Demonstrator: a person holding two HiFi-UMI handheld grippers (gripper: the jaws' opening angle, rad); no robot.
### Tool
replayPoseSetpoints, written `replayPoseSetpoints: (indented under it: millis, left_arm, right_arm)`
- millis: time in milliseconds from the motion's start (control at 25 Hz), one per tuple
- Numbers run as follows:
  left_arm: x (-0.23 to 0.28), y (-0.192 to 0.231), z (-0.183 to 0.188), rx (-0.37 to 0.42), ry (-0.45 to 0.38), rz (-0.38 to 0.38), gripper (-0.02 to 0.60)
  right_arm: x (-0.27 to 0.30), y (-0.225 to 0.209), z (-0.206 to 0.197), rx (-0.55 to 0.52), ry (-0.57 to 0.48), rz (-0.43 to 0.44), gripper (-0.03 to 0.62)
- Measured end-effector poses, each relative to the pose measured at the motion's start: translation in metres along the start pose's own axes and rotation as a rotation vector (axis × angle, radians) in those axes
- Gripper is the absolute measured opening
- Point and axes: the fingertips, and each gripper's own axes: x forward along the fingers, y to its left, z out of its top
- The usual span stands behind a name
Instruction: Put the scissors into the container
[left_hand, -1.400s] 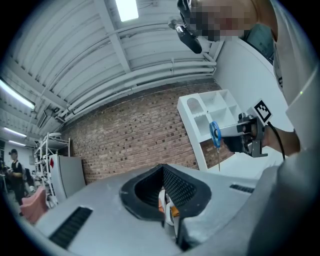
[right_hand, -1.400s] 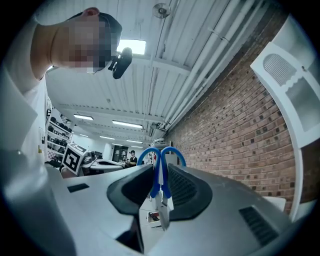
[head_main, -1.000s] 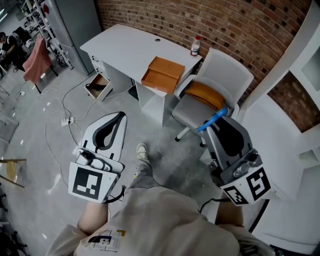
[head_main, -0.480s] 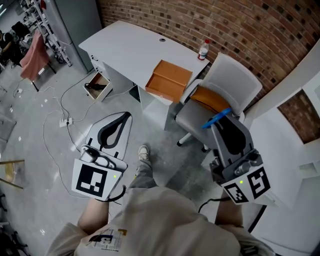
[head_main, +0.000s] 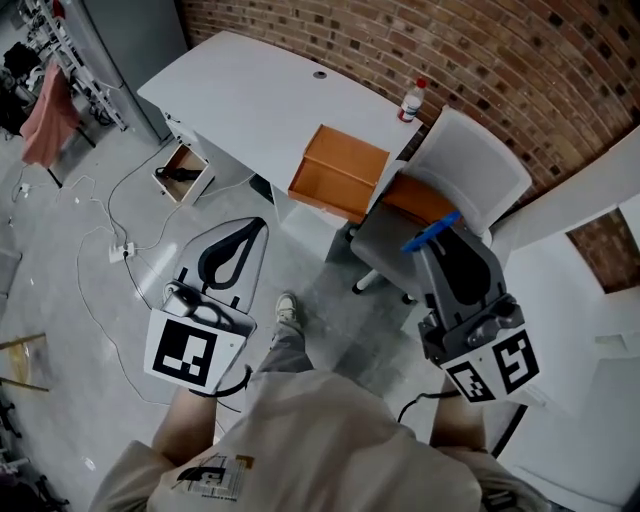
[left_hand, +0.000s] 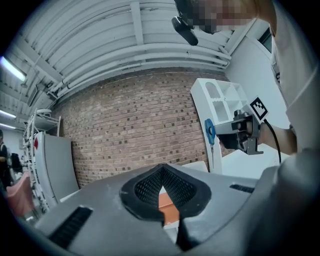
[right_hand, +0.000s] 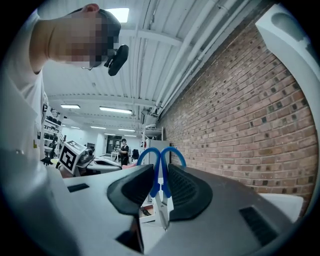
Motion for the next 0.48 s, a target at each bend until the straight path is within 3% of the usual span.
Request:
replayPoseSetpoints:
  millis: [280, 480]
  left_arm:
    - [0.057, 0.059, -0.008, -0.020, 0.018, -0.070, 0.008]
    - [0.094, 0.099, -0.019, -0.026, 0.034, -0.108, 0.008]
  right_arm:
    - [0.076, -0.025, -0.005, -0.028, 0.077, -0.018, 0.089]
    - [0.131, -0.039, -0.009, 0.063, 0.084, 0.016, 0.089]
